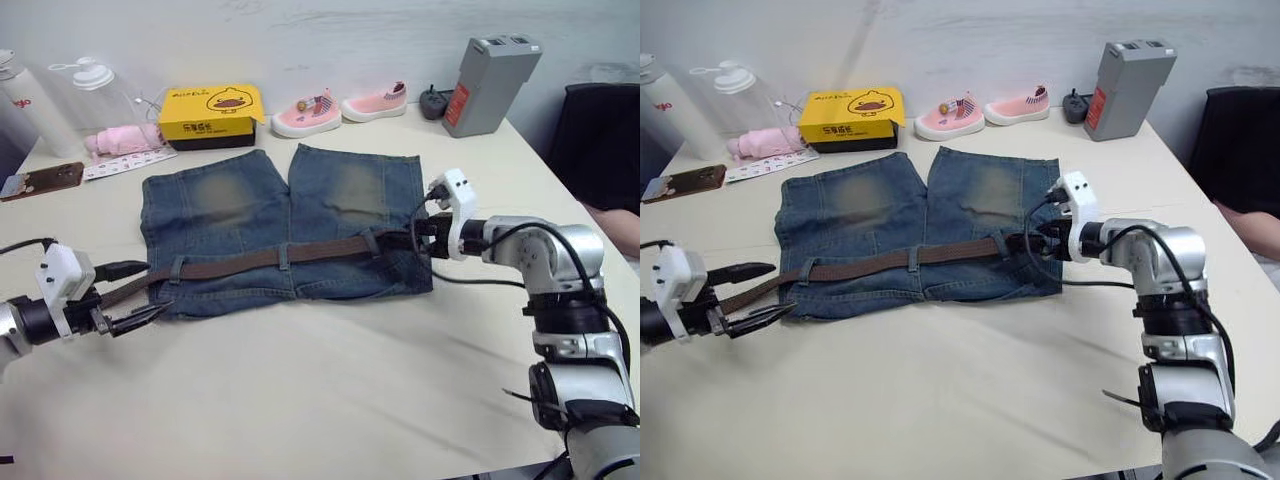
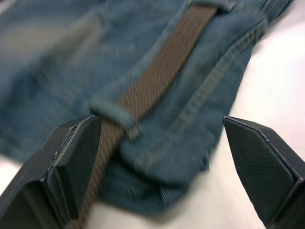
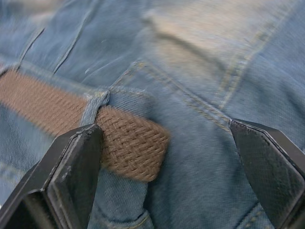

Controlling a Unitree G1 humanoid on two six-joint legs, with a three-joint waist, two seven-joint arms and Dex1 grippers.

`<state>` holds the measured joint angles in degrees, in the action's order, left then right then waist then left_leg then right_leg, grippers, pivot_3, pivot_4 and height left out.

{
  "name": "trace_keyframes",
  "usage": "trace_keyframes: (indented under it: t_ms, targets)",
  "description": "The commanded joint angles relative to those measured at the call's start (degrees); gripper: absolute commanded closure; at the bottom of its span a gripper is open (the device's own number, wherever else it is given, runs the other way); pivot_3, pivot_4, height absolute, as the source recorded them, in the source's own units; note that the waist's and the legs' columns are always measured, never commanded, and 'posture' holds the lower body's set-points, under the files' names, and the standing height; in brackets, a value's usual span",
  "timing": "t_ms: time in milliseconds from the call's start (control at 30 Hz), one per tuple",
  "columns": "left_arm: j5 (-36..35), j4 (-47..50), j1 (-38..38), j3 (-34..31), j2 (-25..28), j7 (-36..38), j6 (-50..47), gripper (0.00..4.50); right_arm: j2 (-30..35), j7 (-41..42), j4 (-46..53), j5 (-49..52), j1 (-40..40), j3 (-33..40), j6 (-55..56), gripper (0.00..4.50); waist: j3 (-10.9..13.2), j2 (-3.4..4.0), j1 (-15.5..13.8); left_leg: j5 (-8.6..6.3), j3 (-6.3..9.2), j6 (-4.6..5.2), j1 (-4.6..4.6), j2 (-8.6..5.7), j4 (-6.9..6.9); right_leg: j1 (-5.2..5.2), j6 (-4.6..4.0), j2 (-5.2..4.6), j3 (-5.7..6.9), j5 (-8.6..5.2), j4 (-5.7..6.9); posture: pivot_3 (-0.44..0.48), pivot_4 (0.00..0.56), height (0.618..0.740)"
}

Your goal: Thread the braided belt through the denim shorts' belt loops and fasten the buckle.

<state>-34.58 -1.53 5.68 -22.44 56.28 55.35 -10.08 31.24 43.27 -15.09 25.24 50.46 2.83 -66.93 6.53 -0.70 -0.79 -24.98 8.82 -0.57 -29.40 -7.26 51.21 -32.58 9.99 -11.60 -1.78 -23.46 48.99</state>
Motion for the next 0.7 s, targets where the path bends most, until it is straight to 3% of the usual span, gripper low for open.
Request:
trace_keyframes:
  t_ms: [33, 100, 200, 333, 467, 700]
  targets:
    - [0.9, 2.02, 0.27, -3.23, -1.02, -1.01, -0.43, 0.02, 0.1, 2.83, -2.83, 1.09, 2.53, -1.31, -0.64, 0.0, -0.03, -0.05, -0.01, 0.0, 0.0, 0.0, 0.0, 0.01, 0.0, 0.01, 0.0, 0.0, 0.01, 0.0, 0.0, 0.0, 0.15, 0.636]
    - [0.18, 0.99, 0.0, -4.69, -1.83, -1.42, -1.87, 0.02, -0.57, 4.25, -2.72, 0.97, 2.19, -3.61, -0.49, 0.0, -0.04, -0.06, 0.16, 0.0, -0.01, 0.0, 0.0, 0.01, 0.0, 0.01, 0.0, -0.01, 0.0, 0.0, 0.0, 0.0, 0.15, 0.636]
    - [-0.41, 0.07, -1.03, -5.97, -1.87, -0.88, -4.02, 0.0, -1.47, 5.0, -1.42, 1.27, 0.88, -5.38, -0.71, 0.79, -0.04, -0.06, 0.8, 0.0, -0.02, 0.0, 0.01, 0.02, -0.01, 0.01, 0.01, -0.02, -0.02, 0.01, 0.01, 0.0, 0.15, 0.636]
    - [-0.12, -1.89, -4.17, -6.0, -1.04, 0.52, -5.8, 0.0, -2.77, 4.52, -0.08, 1.73, -0.32, -5.6, -1.1, 2.64, -0.04, -0.06, 0.97, 0.0, -0.02, 0.0, 0.01, 0.01, 0.0, 0.01, 0.01, -0.02, -0.03, 0.01, 0.0, 0.0, 0.15, 0.636]
    - [-1.39, -5.77, -9.89, -4.65, 0.27, 2.89, -10.6, 0.0, -3.85, 3.76, 0.26, 2.22, -0.78, -4.45, -0.67, 4.06, -0.07, -0.11, 1.04, 0.02, 0.0, -0.03, 0.04, 0.03, -0.01, 0.02, 0.01, 0.0, 0.0, 0.01, 0.01, 0.0, 0.15, 0.636]
    - [0.09, -22.18, -27.27, 1.5, 1.43, 3.89, -24.1, 0.0, -4.6, 2.91, 3.49, 3.89, -1.86, -1.77, -1.28, 4.08, -0.09, -0.13, 1.73, 0.04, 0.01, -0.07, 0.11, 0.02, -0.07, 0.02, 0.04, 0.03, 0.01, 0.03, 0.07, 0.0, 0.15, 0.636]
